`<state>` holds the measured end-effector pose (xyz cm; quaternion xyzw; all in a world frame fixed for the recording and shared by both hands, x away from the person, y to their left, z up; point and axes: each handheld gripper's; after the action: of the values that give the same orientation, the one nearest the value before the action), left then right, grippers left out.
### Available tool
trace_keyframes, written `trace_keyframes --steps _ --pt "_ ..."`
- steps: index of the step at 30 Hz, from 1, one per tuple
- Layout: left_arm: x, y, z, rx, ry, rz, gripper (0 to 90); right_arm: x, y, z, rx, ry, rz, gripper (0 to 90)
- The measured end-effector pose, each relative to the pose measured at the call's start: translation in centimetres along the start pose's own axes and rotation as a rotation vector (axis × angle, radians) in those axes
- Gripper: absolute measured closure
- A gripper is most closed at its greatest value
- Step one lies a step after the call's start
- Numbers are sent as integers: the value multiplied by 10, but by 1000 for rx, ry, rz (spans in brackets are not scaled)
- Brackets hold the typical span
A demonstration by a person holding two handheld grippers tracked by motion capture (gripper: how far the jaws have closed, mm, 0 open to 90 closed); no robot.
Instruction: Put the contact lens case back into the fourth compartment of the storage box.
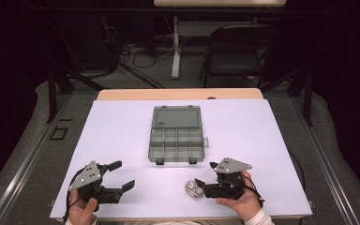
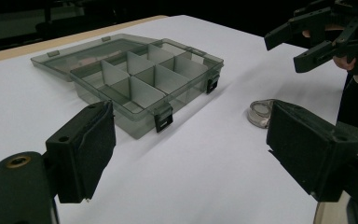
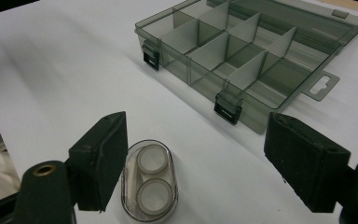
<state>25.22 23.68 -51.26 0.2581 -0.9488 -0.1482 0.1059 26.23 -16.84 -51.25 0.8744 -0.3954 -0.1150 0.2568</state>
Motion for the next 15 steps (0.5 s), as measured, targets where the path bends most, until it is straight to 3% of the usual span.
trace_keyframes --steps 8,15 --pt "1 0 0 -4 -7 -1 162 -3 -3 -5 21 -17 -67 233" --pt "1 0 0 -5 -6 1 162 -4 -5 -8 16 -7 -46 234"
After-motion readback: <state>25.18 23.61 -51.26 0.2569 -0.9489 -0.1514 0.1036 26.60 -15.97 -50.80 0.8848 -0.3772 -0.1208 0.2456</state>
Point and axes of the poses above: each handheld gripper's, and its own axes: y roughly backward along the jaws, z roughly out of its underside, x roughly to its right, and after that the axes turned 5 degrees about z, right-handed
